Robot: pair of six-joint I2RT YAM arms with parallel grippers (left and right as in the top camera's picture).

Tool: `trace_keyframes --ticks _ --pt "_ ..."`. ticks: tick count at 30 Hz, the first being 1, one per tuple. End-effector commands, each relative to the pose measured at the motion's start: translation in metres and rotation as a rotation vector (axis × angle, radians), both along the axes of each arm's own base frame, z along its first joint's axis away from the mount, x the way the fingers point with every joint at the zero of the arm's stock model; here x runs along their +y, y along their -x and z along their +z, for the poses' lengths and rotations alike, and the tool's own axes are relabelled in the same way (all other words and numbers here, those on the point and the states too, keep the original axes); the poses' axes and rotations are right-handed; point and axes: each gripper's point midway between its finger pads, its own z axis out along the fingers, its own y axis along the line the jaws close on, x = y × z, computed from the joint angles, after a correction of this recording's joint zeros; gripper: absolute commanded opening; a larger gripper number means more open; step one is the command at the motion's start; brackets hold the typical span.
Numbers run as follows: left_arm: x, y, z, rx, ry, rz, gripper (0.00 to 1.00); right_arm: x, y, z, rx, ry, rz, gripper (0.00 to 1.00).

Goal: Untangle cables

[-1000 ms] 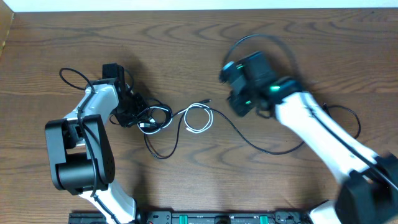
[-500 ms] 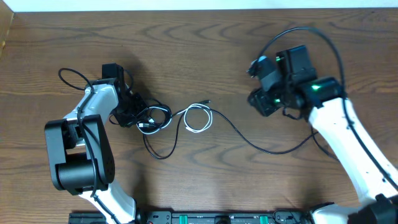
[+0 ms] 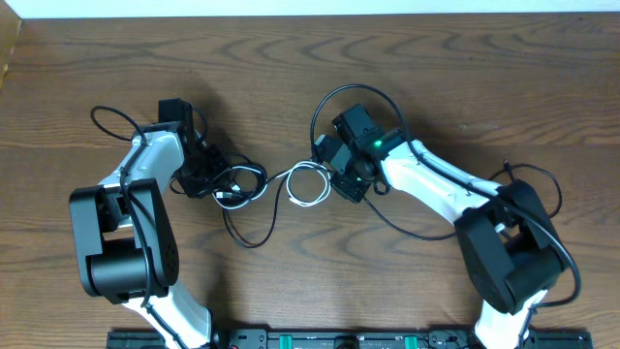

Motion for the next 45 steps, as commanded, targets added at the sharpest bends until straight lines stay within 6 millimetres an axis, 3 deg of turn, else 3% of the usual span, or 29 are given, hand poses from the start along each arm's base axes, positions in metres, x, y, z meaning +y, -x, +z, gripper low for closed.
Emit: trace_keyframes --ticks 1,5,7,12,23,30,32,34,45 --pt "0.004 0.007 -0.008 0.032 -0.016 0.015 0.08 -0.006 -0.007 -0.014 -0.027 0.050 0.004 0.30" --pt "0.004 0.007 -0.008 0.033 -0.016 0.015 0.08 -0.005 -0.007 -0.015 -0.026 0.049 0.007 0.31" --pt "0.004 0.008 -0.008 0.036 -0.016 0.015 0.08 -0.004 -0.007 -0.015 -0.026 0.050 0.008 0.43" --pt "0.004 0.008 -0.008 0.035 -0.016 0.015 0.08 -0.004 -0.007 -0.015 -0.026 0.048 0.003 0.51" --pt "0.004 0.007 -0.008 0.035 -0.016 0.015 0.08 -0.004 -0.006 -0.015 -0.022 0.045 0.007 0.47" --pt "0.004 0.007 -0.008 0.035 -0.016 0.015 0.08 0.003 0.002 -0.014 0.007 0.009 0.048 0.69" --pt "0.004 0.007 -0.008 0.035 -0.016 0.015 0.08 0.005 0.004 -0.013 0.016 -0.005 0.053 0.90" --pt "0.004 0.007 -0.008 0.035 -0.016 0.015 0.08 0.005 0.004 -0.013 0.016 -0.005 0.053 0.98" --pt "0.004 0.008 -0.008 0.035 -0.016 0.015 0.08 0.005 0.004 -0.013 0.018 -0.009 0.052 0.99"
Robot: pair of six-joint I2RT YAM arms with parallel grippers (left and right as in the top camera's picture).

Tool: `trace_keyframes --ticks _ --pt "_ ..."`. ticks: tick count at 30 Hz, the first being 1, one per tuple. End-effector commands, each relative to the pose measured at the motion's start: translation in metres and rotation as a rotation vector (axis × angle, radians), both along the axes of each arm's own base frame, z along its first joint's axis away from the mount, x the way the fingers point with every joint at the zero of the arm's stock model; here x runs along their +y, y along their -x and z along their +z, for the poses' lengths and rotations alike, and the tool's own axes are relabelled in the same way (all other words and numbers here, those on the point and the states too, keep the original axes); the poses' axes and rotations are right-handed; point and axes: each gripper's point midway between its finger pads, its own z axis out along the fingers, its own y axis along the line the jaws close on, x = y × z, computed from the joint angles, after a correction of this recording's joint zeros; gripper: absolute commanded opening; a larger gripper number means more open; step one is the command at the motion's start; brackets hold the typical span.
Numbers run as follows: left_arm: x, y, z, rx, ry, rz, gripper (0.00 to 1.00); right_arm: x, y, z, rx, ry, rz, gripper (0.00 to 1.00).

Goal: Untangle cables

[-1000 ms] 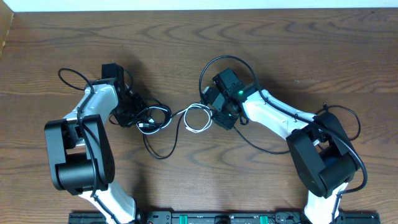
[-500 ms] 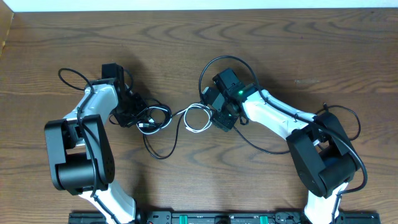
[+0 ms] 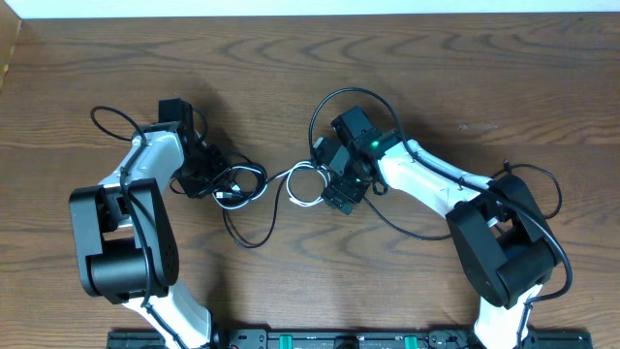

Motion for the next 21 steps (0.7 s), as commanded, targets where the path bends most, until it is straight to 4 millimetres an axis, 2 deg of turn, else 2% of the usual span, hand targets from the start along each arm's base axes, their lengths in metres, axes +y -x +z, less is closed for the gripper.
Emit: trace_keyframes --ticks 1,14,17,21 --pt "0.0043 0.0075 -0.0082 0.035 -0.016 0.015 0.08 0.0024 0.0034 -0.0023 0.015 -0.010 0.012 0.99" --pt "0.0013 0.0070 -0.0075 0.032 0.002 0.014 0.08 0.0038 0.0004 -0.0014 0.000 -0.016 0.018 0.98" --pt "0.0014 0.0063 -0.0075 0.029 0.001 0.014 0.08 0.0036 0.0003 -0.0015 0.000 -0.014 0.017 0.92" --pt "0.0014 0.0063 -0.0075 0.029 0.001 0.014 0.08 0.0031 0.0002 -0.0018 -0.002 -0.012 0.017 0.75"
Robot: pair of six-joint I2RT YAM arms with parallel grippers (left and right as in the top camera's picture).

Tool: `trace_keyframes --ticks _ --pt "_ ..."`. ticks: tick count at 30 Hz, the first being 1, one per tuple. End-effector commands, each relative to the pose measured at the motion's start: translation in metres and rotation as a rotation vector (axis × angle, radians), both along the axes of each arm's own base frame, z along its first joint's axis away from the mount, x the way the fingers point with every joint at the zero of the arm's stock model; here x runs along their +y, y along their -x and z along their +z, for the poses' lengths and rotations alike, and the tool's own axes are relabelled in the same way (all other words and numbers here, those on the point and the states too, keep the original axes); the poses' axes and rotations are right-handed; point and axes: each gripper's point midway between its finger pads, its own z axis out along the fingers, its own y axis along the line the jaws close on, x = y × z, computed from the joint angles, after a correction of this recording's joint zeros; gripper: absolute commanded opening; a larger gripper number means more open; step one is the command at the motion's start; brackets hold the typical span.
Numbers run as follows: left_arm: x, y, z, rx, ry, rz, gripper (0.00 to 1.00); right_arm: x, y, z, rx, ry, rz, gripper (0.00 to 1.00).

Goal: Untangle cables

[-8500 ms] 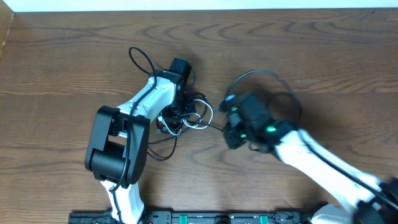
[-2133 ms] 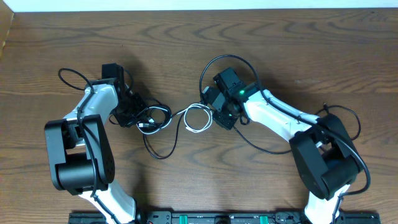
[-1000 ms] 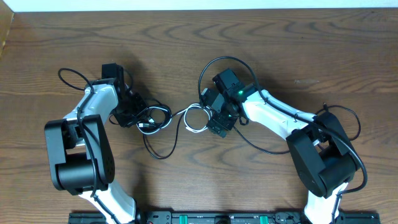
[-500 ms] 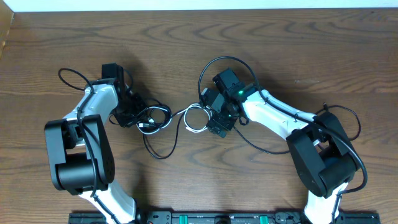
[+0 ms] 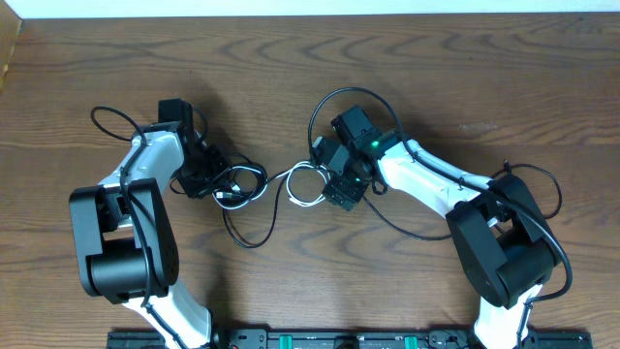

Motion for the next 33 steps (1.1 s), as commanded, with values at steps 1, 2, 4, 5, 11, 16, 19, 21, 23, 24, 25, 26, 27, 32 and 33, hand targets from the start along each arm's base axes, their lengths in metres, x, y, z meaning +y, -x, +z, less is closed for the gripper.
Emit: trace_keyframes --ticks 1,2,4,5,11,16,19,21,23,24,25,26,27,32,33 --pt "0.003 0.007 -0.008 0.030 -0.006 0.014 0.08 0.001 0.002 -0.003 0.010 -0.002 0.011 0.68" --pt "0.003 0.007 -0.008 0.030 -0.006 0.014 0.08 -0.001 0.002 -0.004 0.005 0.008 0.008 0.59" --pt "0.003 0.007 -0.008 0.030 -0.006 0.014 0.07 -0.001 0.001 -0.004 0.002 0.009 0.007 0.54" --pt "0.003 0.006 -0.008 0.029 -0.006 0.014 0.08 -0.001 0.001 -0.005 0.001 0.008 0.007 0.52" --pt "0.003 0.005 -0.008 0.023 -0.007 0.014 0.08 -0.004 -0.004 -0.006 -0.035 0.026 0.016 0.50" --pt "0.003 0.004 -0.008 0.019 -0.007 0.014 0.08 -0.004 -0.004 -0.007 -0.038 0.025 0.019 0.51" --pt "0.003 0.004 -0.008 0.018 -0.007 0.014 0.08 -0.005 -0.013 -0.007 -0.084 0.036 0.022 0.52" --pt "0.003 0.004 -0.008 0.018 -0.007 0.014 0.08 -0.003 -0.016 -0.006 -0.098 0.031 0.020 0.48" --pt "0.003 0.004 -0.008 0.018 -0.007 0.014 0.08 0.000 -0.011 -0.007 -0.079 0.016 0.026 0.45" --pt "0.003 0.004 -0.008 0.018 -0.007 0.014 0.08 0.000 -0.008 -0.008 -0.072 0.014 0.031 0.44" --pt "0.003 0.004 -0.008 0.018 -0.007 0.014 0.08 0.000 -0.005 -0.011 -0.069 0.016 0.035 0.44" --pt "0.003 0.004 -0.008 0.018 -0.007 0.014 0.08 -0.001 -0.004 -0.015 -0.071 0.019 0.036 0.44" --pt "0.003 0.004 -0.008 0.018 -0.007 0.014 0.08 -0.002 -0.002 -0.020 -0.081 0.015 0.035 0.44" --pt "0.003 0.004 -0.008 0.018 -0.007 0.014 0.08 -0.006 0.003 -0.033 -0.093 0.009 0.034 0.42" --pt "0.003 0.004 -0.008 0.018 -0.007 0.014 0.08 -0.007 0.004 -0.034 -0.088 0.012 0.033 0.38"
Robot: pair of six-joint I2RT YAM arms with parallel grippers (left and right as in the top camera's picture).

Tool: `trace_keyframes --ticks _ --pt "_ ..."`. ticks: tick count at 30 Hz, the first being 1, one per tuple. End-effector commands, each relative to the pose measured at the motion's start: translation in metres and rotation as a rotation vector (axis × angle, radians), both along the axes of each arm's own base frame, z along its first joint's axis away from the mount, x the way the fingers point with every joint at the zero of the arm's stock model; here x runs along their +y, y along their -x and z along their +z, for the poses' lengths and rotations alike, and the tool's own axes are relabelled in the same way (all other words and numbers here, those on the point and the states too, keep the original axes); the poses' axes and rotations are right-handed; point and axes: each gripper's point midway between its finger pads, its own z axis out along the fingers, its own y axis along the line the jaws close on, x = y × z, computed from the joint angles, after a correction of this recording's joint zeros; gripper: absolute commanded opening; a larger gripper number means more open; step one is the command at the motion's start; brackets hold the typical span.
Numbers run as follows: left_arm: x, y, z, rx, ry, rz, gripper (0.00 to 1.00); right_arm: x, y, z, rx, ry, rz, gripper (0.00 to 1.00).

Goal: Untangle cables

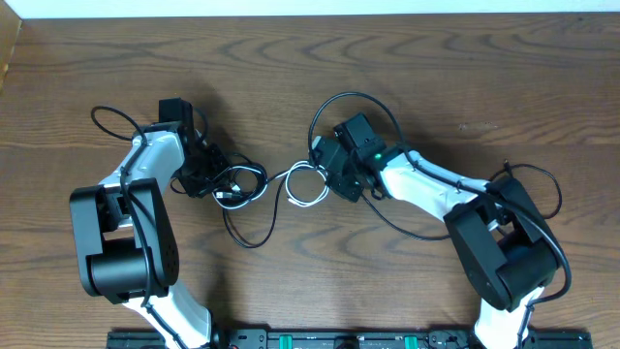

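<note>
A tangle of black cable (242, 179) lies left of centre, and one loop of it (250, 236) trails toward the front. A thin lead joins it to a small white cable coil (308, 187). My left gripper (203, 177) sits on the left end of the black tangle. Its dark fingers merge with the cable, so their state is hidden. My right gripper (336, 181) is at the right rim of the white coil, pointing left. Its jaws are hidden under the wrist.
The right arm's own black lead arcs in a large loop (354, 97) behind its wrist and runs on to the right (417, 233). Another arm lead loops at the far left (107, 116). The wooden table (465, 68) ends at a pale wall behind.
My right wrist has shifted a little back and to the right, and its head now covers less of the white coil's lower right side. The left arm and the cables look unchanged.
Through every earlier moment my left gripper stayed on the left end of the black tangle. My right gripper stood beside the white coil, then sat slightly lower and further left against it for two moments. Now it has drawn back a little. The cables lie as before.
</note>
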Motion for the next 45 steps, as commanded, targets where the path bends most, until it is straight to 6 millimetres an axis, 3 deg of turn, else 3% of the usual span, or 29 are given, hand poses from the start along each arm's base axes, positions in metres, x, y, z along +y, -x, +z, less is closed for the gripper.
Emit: trace_keyframes --ticks 1,6,10,16,25,33,45 --pt "0.003 0.006 -0.008 0.029 -0.006 0.014 0.08 -0.015 0.019 -0.025 0.056 0.069 0.007 0.38" --pt "0.003 0.006 -0.008 0.030 -0.006 0.014 0.08 -0.019 0.020 -0.026 0.059 0.091 0.000 0.36" --pt "0.003 0.006 -0.008 0.029 -0.006 0.014 0.08 -0.034 0.025 -0.032 0.077 0.164 -0.017 0.36" --pt "0.003 0.006 -0.008 0.027 -0.006 0.014 0.08 -0.032 0.024 -0.031 0.073 0.156 -0.022 0.33" --pt "0.003 0.006 -0.008 0.027 -0.006 0.014 0.08 -0.033 0.026 -0.032 0.097 0.151 -0.071 0.08" --pt "0.002 0.006 -0.008 0.026 -0.002 0.014 0.08 -0.037 0.031 -0.033 0.156 0.144 -0.187 0.02" --pt "0.002 0.005 -0.008 0.026 -0.002 0.015 0.08 -0.045 0.043 -0.037 0.204 0.183 -0.188 0.01"
